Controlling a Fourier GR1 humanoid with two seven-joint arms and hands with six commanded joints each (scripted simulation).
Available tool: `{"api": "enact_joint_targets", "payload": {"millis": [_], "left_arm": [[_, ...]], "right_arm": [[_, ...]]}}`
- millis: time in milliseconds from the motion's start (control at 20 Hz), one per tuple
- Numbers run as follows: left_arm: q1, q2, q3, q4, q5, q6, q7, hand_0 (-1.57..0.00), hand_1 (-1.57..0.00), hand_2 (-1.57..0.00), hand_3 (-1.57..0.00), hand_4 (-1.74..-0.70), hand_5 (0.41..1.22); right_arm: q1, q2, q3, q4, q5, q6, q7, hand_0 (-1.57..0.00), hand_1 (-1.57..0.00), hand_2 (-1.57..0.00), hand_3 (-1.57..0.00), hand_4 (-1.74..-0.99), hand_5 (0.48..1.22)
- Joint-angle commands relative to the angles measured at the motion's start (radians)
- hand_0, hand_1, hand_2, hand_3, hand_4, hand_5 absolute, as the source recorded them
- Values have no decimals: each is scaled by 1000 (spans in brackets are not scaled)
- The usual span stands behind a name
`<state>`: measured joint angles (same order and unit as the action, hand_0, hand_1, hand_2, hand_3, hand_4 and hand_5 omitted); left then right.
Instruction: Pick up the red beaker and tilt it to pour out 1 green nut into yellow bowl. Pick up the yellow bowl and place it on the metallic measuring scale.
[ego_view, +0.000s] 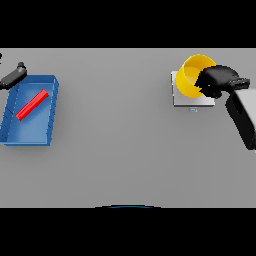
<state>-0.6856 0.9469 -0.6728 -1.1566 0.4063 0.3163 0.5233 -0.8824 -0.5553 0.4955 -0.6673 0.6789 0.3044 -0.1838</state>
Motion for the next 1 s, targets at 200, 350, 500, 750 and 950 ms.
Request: {"api": "enact_joint_targets", "payload": {"millis": [200,350,500,750,950], "left_arm": [[0,-2,7,6,6,-6,-20,1,1,1,1,-847,771],[5,-2,2,0,4,-4,-10,1,1,1,1,-848,766],[8,3,7,2,5,-5,-27,1,1,1,1,-854,771],[14,-1,1,-22,7,7,-14,1,1,1,1,-854,774],[2,-2,-2,-19,-2,14,2,1,1,1,1,-851,768]], "right_arm": [[1,12,-14,0,-24,49,34,-1053,-781,-776,-982,-1580,1037],[7,17,-17,4,-31,60,48,-710,-521,-522,-723,-1540,923],[-7,17,-19,21,-32,77,49,-372,-279,-345,-558,-1501,865],[-9,3,1,32,-10,82,31,-121,-91,-145,-360,-1442,811],[-7,-2,4,32,-7,77,16,-49,-37,-59,-263,-1414,796]]}}
